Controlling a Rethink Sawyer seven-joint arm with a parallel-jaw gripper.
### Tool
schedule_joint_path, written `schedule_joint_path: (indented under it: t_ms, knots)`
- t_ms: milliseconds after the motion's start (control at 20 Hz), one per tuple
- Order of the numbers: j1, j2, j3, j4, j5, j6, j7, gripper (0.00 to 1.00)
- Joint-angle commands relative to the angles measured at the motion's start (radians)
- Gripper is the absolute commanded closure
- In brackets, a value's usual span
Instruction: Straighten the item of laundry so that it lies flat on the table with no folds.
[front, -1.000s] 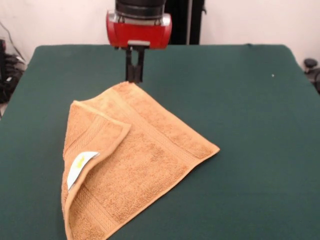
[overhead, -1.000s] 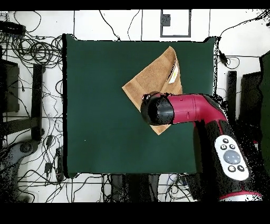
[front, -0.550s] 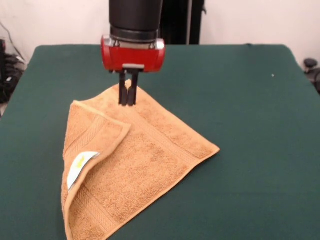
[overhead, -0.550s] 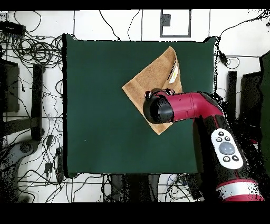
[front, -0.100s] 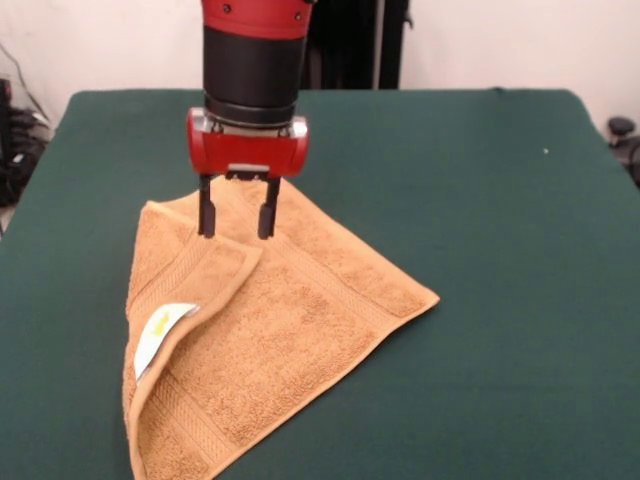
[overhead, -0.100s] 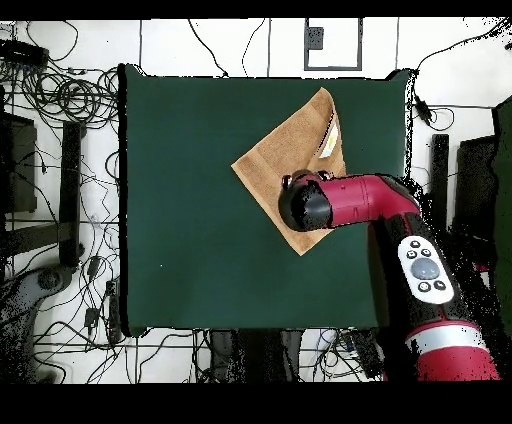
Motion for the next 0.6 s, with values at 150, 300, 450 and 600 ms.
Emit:
schedule_joint_path:
  t_ms: [150, 300, 450, 600]
  knots:
    - [0.057, 0.043, -0.005, -0.026, -0.02, 0.116, -0.047, 0.0]
    - [0.061, 0.046, -0.009, -0.023, -0.027, 0.097, -0.043, 0.0]
    - [0.065, 0.053, -0.017, -0.027, -0.032, 0.088, -0.038, 0.0]
    - [0.062, 0.074, -0.019, -0.039, -0.013, 0.098, -0.027, 0.0]
